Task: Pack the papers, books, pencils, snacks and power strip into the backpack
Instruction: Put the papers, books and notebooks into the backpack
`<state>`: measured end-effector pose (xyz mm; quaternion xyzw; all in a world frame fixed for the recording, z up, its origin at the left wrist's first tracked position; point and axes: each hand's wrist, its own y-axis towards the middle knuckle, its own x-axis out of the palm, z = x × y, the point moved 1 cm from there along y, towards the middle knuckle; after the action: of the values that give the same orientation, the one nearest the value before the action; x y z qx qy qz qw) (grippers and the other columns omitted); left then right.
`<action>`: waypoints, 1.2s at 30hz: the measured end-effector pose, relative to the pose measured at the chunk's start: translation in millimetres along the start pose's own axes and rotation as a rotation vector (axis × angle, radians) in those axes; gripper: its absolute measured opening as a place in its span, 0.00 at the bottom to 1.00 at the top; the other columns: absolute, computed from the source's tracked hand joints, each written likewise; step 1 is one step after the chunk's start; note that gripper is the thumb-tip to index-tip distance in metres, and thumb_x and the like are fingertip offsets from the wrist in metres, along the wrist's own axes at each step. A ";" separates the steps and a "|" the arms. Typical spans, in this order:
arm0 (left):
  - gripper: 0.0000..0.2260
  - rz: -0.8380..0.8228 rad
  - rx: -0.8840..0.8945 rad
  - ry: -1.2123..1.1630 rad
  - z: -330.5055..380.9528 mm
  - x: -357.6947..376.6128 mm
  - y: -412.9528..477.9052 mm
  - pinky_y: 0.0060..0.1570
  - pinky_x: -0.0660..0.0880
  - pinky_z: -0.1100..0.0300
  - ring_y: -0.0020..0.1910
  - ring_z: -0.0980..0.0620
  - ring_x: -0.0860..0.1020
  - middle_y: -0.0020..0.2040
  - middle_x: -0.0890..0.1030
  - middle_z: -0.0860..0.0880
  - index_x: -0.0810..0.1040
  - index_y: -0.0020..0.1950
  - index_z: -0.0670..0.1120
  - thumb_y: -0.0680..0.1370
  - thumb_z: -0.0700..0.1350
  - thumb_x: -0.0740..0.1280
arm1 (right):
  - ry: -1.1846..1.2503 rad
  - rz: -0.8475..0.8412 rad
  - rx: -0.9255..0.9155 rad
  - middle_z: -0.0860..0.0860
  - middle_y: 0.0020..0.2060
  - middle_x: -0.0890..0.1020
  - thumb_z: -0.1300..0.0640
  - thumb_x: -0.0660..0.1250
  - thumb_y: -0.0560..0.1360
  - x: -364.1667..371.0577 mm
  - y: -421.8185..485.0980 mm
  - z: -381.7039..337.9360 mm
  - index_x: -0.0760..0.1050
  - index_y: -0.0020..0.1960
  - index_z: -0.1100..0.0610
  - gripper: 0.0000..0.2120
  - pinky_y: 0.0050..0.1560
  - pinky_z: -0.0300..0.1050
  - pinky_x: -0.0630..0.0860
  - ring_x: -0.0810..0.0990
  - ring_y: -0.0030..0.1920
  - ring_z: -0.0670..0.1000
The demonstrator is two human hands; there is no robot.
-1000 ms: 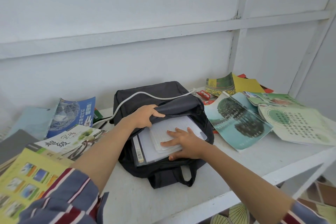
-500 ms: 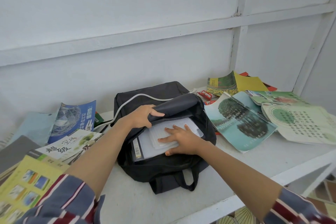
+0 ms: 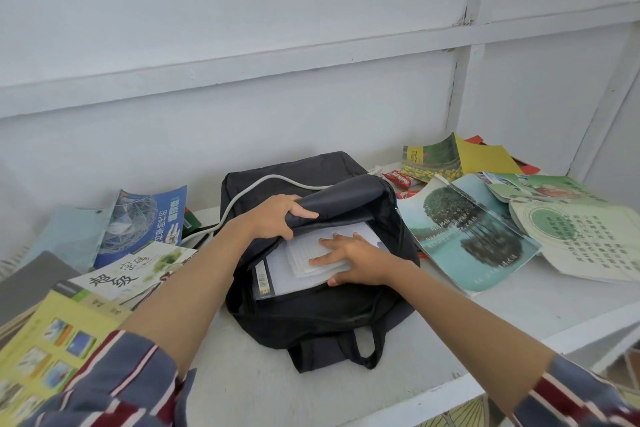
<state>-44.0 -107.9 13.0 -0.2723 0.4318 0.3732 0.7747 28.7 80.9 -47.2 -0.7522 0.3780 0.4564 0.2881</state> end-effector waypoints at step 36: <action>0.24 -0.050 -0.051 0.043 10.8 7.5 -7.7 0.68 0.61 0.58 0.65 0.50 0.67 0.67 0.67 0.51 0.79 0.60 0.54 0.68 0.32 0.71 | 0.261 0.039 0.002 0.48 0.69 0.70 0.57 0.72 0.72 -26.1 -13.4 8.0 0.72 0.67 0.51 0.24 0.71 0.39 0.60 0.67 0.69 0.45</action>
<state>-30.1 -101.7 12.4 -0.3105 0.4316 0.3589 0.7671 28.3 102.5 -25.7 -0.7975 0.4273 0.3595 0.2285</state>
